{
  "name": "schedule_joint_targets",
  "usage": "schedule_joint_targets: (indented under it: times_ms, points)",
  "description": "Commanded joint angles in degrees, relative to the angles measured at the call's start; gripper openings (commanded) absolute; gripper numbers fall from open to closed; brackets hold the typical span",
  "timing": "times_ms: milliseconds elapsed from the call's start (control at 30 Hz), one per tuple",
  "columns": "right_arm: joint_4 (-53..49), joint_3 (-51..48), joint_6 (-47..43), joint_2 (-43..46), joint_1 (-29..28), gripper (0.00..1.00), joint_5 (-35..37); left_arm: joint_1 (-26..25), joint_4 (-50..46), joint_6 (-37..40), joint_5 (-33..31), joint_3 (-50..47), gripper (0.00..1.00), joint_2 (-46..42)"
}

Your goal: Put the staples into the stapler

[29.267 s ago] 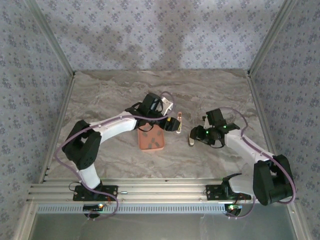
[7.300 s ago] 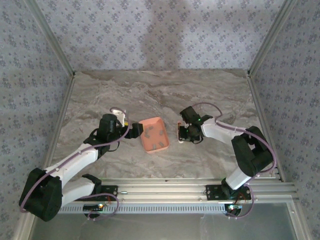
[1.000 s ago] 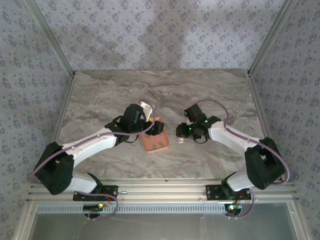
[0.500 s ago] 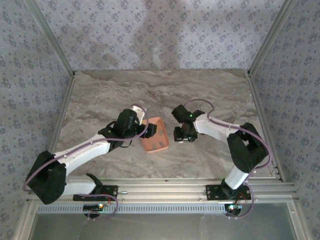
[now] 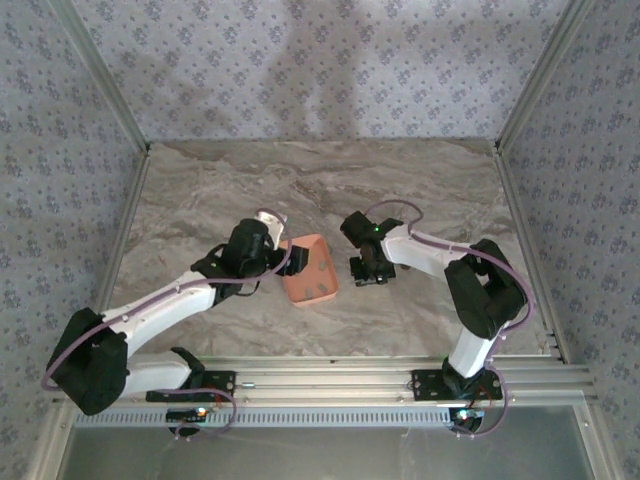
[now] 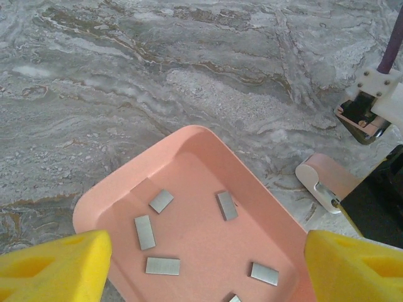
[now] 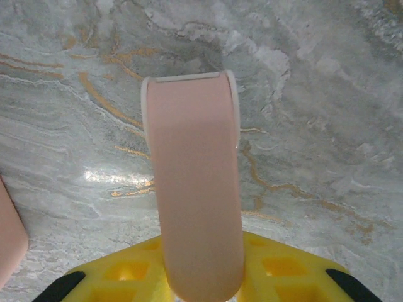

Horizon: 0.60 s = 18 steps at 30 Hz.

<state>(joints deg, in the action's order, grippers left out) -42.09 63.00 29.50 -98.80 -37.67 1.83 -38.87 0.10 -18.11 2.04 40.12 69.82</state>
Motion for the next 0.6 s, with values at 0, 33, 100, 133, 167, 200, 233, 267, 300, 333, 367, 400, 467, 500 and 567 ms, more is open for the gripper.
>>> schedule_joint_targets:
  times_ms: [0,33,100,133,167,200,233,267,300,333,367,400,467,500,567]
  points:
    - [-3.0,2.4,-0.6,1.5,-0.1,0.26,2.1,0.6,-0.1,0.3,-0.5,-0.9,0.80,-2.1]
    - [-3.5,3.0,-0.9,1.5,0.2,0.26,2.3,0.6,-0.1,0.3,-0.5,-1.0,0.81,-2.3]
    - [-3.7,4.1,-1.4,1.6,0.6,0.25,2.5,0.8,-0.2,0.6,-0.5,-1.2,0.80,-2.7]
    - [-3.7,4.6,-1.7,1.5,0.9,0.24,2.6,0.7,-0.3,0.8,-0.6,-1.2,0.80,-3.0]
    - [-3.6,4.8,-1.9,1.4,1.1,0.24,2.5,0.8,-0.5,0.9,-0.7,-1.0,0.80,-3.1]
    - [-3.5,4.8,-2.3,1.2,1.5,0.24,2.6,0.9,-0.7,1.0,-0.8,-1.1,0.81,-3.3]
    - [-3.4,6.7,-2.6,0.8,2.0,0.24,2.7,0.9,-0.9,1.1,-0.9,-1.0,0.80,-3.5]
    - [-3.4,7.2,-2.8,0.6,2.3,0.24,2.8,0.9,-1.0,1.1,-0.9,-1.1,0.80,-3.7]
    - [-3.3,7.8,-3.2,0.1,2.7,0.24,2.6,1.0,-1.1,1.1,-0.9,-1.1,0.81,-3.9]
    - [-3.1,8.2,-3.6,-0.2,3.2,0.24,2.6,1.1,-1.1,1.1,-0.9,-1.2,0.81,-4.0]
    - [-3.0,8.7,-3.8,-0.7,3.5,0.24,2.6,1.1,-1.2,1.2,-1.0,-1.2,0.81,-4.1]
    - [-2.8,9.3,-4.1,-1.1,4.0,0.24,2.5,1.2,-1.3,1.3,-1.1,-1.2,0.81,-4.2]
    - [-2.4,10.5,-4.5,-2.1,4.7,0.24,2.4,1.4,-1.5,1.4,-1.1,-1.1,0.81,-4.3]
    - [-2.1,11.2,-4.7,-2.6,5.1,0.24,2.4,1.4,-1.5,1.4,-1.1,-1.1,0.81,-4.3]
    - [-2.0,12.4,-4.7,-3.8,5.8,0.24,2.2,1.5,-1.7,1.5,-1.1,-0.9,0.81,-4.3]
